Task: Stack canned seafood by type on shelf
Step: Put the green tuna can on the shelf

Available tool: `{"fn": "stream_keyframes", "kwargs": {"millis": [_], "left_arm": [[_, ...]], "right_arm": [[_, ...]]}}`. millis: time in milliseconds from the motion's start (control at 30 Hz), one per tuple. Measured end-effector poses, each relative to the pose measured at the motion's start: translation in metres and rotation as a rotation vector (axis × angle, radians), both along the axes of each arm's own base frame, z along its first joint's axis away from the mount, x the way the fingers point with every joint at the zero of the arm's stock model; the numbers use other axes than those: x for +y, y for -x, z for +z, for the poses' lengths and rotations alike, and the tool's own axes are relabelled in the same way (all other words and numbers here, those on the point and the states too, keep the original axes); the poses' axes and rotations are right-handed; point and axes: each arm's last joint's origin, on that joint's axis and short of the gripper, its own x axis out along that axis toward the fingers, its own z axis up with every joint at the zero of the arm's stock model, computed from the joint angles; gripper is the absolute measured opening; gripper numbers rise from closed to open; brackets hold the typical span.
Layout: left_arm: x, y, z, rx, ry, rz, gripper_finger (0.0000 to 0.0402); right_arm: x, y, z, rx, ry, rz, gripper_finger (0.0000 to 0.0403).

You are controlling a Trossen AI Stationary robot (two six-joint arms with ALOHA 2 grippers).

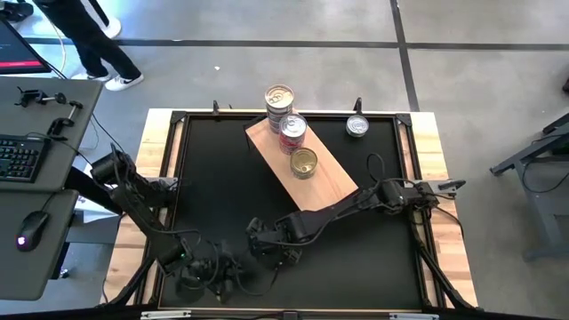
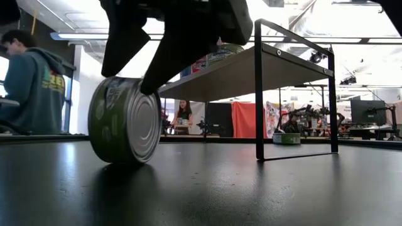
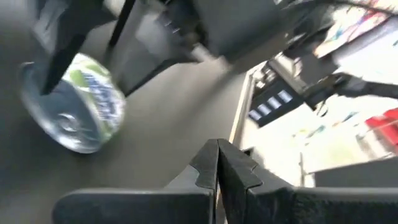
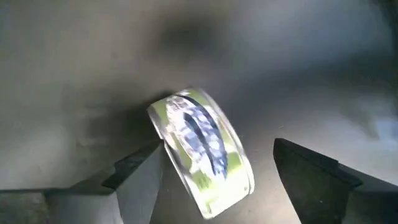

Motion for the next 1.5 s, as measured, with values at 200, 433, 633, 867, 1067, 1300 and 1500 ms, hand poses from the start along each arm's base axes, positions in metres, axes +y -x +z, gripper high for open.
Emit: {"fn": "stream_keyframes", "kwargs": {"millis": [200, 433, 633, 867, 1067, 1300, 1500], "left_arm": [[-0.008, 0.0, 0.01, -0.093, 0.102, 0.004, 0.0], [-0.025, 0.008, 0.029, -0.227, 0.231, -0.072, 0.0], [-0.037, 0.024, 0.045, -0.31, 0.293, -0.144, 0.0], [-0.035, 0.043, 0.068, -0.368, 0.226, -0.187, 0.0], [-0.028, 0.054, 0.086, -0.42, 0.068, -0.244, 0.0], [-0.019, 0.053, 0.095, -0.458, -0.131, -0.227, 0.0], [-0.011, 0.042, 0.092, -0.433, -0.231, -0.185, 0.0]], "right_arm": [[-0.011, -0.003, -0.012, 0.055, 0.012, 0.033, 0.0289], [-0.02, -0.004, -0.024, 0.11, 0.058, -0.008, 0.0259], [-0.013, -0.002, -0.024, 0.096, 0.079, -0.014, 0.0189], [0.003, 0.0, 0.016, 0.029, 0.039, -0.074, 0.0119], [0.0, 0.011, 0.075, -0.174, -0.057, -0.207, 0.0119], [-0.028, 0.026, 0.126, -0.361, -0.014, -0.537, 0.0122], [-0.055, 0.053, 0.156, -0.398, 0.073, -0.736, 0.012]]}}
